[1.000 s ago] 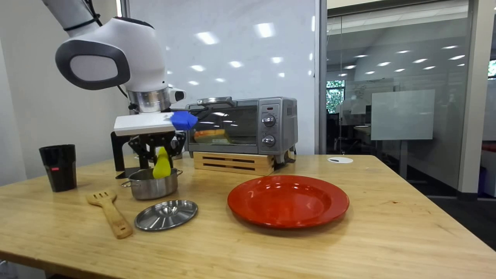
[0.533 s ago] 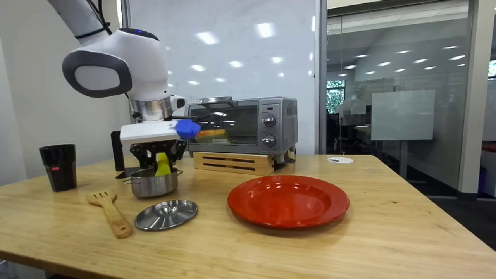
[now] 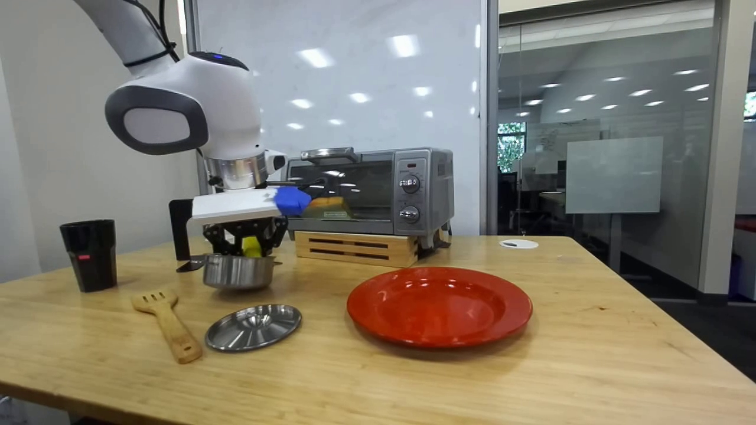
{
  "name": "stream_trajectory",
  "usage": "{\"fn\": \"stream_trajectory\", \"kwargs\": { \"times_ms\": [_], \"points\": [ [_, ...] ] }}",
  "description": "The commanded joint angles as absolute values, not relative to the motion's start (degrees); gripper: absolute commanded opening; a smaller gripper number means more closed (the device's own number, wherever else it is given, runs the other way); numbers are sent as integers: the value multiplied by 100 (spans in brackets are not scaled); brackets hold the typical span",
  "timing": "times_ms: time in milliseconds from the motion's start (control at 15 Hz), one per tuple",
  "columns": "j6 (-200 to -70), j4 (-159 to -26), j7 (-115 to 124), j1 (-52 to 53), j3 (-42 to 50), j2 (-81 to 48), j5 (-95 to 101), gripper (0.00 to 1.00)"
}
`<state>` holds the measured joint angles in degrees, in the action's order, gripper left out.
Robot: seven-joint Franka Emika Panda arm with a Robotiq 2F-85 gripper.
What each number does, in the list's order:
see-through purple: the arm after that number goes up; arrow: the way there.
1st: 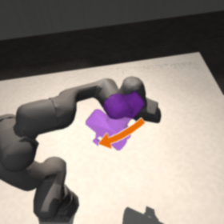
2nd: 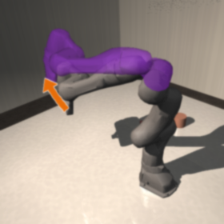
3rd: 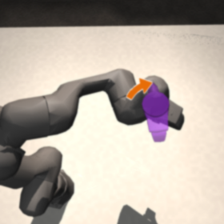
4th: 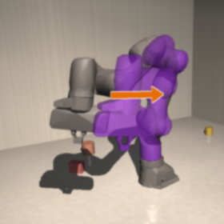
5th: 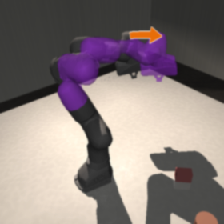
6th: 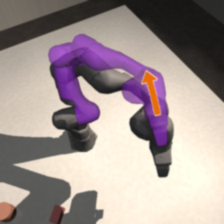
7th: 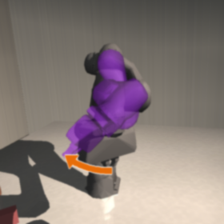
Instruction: Put the cob of maize in the pot
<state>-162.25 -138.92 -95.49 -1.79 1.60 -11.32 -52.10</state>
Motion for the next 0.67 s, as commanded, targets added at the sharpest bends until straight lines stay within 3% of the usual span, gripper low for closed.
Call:
{"fn": "stream_trajectory", "kwargs": {
  "times_ms": [0,200,267,400,600],
  "points": [
    [-16394,-13944,-10011,-219,66,-1193,-5425,10],
    [-16473,-14060,-10257,-226,81,-1142,-5453,10],
    [-16500,-14093,-10289,-219,102,-1133,-5418,60],
    [-16587,-14183,-10394,-216,112,-1097,-5410,67],
    [-16889,-14461,-10490,-198,143,-1019,-5336,89]
  ]
}}
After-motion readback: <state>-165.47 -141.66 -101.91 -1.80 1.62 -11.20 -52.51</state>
